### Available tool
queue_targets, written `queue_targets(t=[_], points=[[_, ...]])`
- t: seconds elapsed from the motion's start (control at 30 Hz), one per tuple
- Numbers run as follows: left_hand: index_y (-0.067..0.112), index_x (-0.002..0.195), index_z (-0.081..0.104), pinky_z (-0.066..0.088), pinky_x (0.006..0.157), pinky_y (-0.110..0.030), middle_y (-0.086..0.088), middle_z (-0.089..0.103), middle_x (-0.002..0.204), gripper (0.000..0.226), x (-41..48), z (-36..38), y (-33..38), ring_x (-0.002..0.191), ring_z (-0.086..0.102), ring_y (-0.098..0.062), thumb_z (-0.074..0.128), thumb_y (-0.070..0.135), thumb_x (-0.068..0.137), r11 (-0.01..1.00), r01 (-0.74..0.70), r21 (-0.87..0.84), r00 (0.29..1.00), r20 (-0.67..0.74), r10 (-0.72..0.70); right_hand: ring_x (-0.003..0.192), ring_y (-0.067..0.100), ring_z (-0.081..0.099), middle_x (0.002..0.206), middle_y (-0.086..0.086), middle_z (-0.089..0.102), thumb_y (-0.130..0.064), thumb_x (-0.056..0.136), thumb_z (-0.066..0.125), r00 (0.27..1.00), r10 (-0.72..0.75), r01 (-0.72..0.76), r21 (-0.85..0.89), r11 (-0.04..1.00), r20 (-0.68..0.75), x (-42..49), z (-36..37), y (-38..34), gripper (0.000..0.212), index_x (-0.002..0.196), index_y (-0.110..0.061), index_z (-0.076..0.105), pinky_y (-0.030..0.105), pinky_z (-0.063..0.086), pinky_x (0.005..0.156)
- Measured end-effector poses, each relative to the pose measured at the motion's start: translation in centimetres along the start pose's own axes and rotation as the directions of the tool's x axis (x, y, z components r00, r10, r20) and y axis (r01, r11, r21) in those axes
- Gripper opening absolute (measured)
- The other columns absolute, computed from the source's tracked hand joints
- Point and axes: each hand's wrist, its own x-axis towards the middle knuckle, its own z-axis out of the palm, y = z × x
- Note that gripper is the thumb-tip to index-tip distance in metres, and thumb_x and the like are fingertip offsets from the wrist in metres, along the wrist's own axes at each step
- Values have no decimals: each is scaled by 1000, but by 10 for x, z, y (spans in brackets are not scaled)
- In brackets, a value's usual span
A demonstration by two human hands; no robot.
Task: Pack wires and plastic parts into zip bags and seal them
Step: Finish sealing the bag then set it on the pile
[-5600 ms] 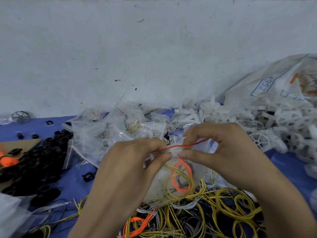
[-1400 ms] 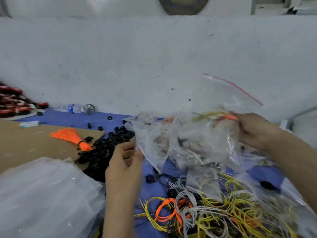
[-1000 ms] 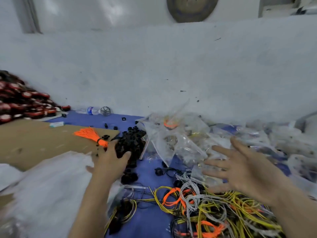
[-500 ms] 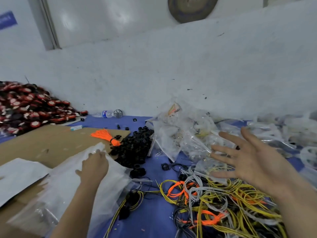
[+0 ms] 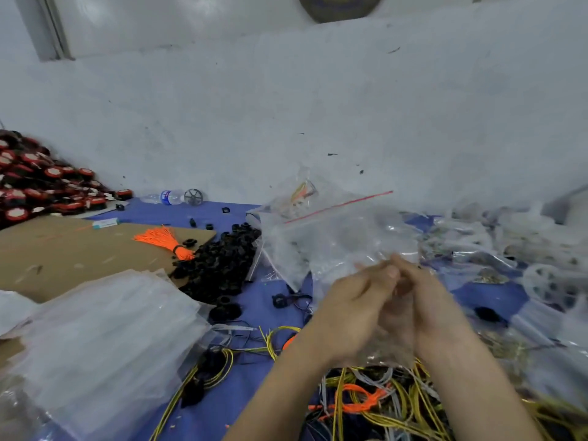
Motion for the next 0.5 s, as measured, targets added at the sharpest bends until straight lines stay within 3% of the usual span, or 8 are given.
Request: queue_targets(t=[0.07,0.13,0.17,0.23,0.3,0.33,0.4,0.5], points=[[15,101,71,54,78,-24,0,73,102,30,10,-13,-16,95,68,-16,42,20,102,993,-77,-87,948,-316,46,68,24,72,90,9,72,-16,97,44,984,-125,137,94,986,-124,2,-11,-8,20,94,-9,63,45,60,59],[13,99,70,48,60,-20,-1,72,96,26,24,-43,-40,79,65,-21,44,14,100,996,23,90,821,-571,33,72,26,72,90,9,74,-8,99,35,966,-183,193,36,981,-183,-1,-21,-22,28,94,-7,63,45,59,64],[13,107,67,44,60,-24,-4,69,103,23,31,-62,-59,79,61,-25,46,12,98,946,184,267,793,-609,18,76,27,72,93,10,74,-7,98,36,958,-208,210,-8,978,-196,-4,-26,-28,27,99,-4,63,46,59,67],[9,121,57,42,72,-28,-12,59,121,29,39,-95,-103,94,58,-29,47,5,94,706,466,534,827,-547,-132,79,30,72,95,13,73,-6,97,38,955,-234,226,-61,972,-184,-12,-34,-40,25,106,0,60,46,59,68],[5,115,55,45,81,-36,-17,59,118,26,40,-111,-139,102,55,-33,48,1,90,522,528,670,846,-472,-249,68,26,71,90,22,70,-4,92,48,957,-240,214,-158,964,-165,-21,-37,-52,16,92,-1,64,36,60,57],[4,108,57,45,81,-38,-17,61,111,22,38,-114,-150,100,56,-34,48,0,88,477,516,712,855,-462,-235,60,22,70,85,23,69,-5,84,61,965,-221,190,-209,959,-140,-25,-40,-56,9,81,-3,69,30,58,50],[4,91,60,41,68,-35,-18,66,96,13,34,-117,-158,87,58,-34,49,-2,86,488,496,718,858,-492,-148,55,21,69,73,19,70,-11,71,78,977,-187,168,-171,971,-105,-33,-44,-60,12,69,0,72,28,54,42],[4,80,58,37,62,-37,-18,62,79,12,30,-115,-138,68,50,-30,49,3,89,601,571,559,755,-645,-117,68,22,71,83,15,70,-13,95,44,953,-274,222,-314,923,-133,-37,-57,-67,24,96,-2,66,29,54,48]])
